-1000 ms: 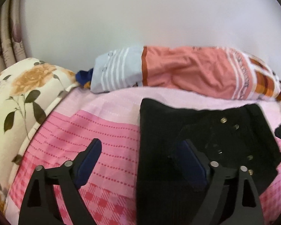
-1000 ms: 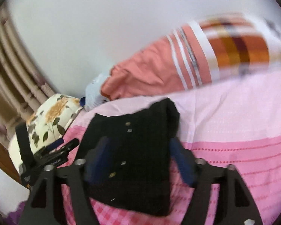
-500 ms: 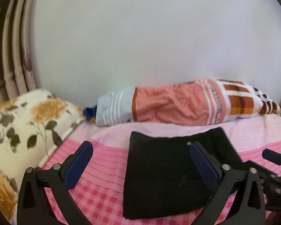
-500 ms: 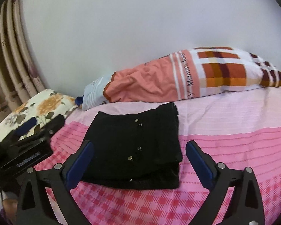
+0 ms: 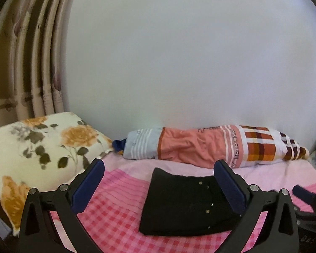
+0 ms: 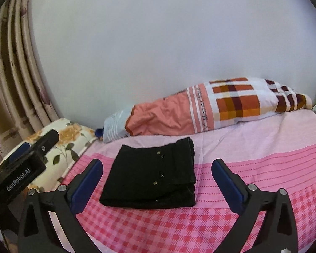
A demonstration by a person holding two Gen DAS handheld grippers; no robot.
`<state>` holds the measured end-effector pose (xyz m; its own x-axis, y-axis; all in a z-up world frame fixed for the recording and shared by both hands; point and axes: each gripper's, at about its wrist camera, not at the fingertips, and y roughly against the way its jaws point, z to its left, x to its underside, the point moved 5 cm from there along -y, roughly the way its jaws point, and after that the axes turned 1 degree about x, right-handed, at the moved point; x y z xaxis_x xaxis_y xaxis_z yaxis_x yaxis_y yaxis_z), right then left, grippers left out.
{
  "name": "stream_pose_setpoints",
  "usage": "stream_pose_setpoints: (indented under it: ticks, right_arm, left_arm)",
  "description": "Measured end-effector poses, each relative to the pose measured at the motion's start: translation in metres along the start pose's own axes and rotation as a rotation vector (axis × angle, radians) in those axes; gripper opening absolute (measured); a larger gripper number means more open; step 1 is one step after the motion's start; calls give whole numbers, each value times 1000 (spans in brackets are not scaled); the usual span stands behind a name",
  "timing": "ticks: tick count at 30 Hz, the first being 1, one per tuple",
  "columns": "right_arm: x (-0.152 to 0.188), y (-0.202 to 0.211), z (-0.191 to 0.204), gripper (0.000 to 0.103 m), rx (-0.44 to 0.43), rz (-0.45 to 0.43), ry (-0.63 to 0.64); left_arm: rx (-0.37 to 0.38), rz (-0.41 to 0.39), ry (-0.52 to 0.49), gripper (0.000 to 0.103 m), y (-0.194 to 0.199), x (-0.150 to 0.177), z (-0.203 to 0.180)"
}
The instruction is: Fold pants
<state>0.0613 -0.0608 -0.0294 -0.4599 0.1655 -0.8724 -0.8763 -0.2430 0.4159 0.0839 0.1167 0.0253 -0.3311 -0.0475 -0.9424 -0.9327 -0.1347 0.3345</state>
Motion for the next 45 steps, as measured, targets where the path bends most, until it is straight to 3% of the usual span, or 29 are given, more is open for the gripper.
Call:
stream_pose_setpoints:
  ticks: [2,5,8,11,28,45]
  right_arm:
    - [-2,10,1,102,-4,-18,-1]
    - [-2,22,6,102,4,-25,15]
    - [1,29,11,102,22,-26,38]
    - [4,37,14,102,24,-32,40]
    - [13,41,25,102,43,4,78]
    - [20,26,15,102,50,34,54]
  left_arm:
    - [6,1,-16,103,10,-3,-1]
    - [117,-2,-17,103,25,-5,-6]
    - [85,6,-31,103,35,-5,-7]
    - [131,51,-16,103,38,-2,-9]
    - [83,109,29,103,39,11,5]
    - [49,153,-12,103,17,27,2]
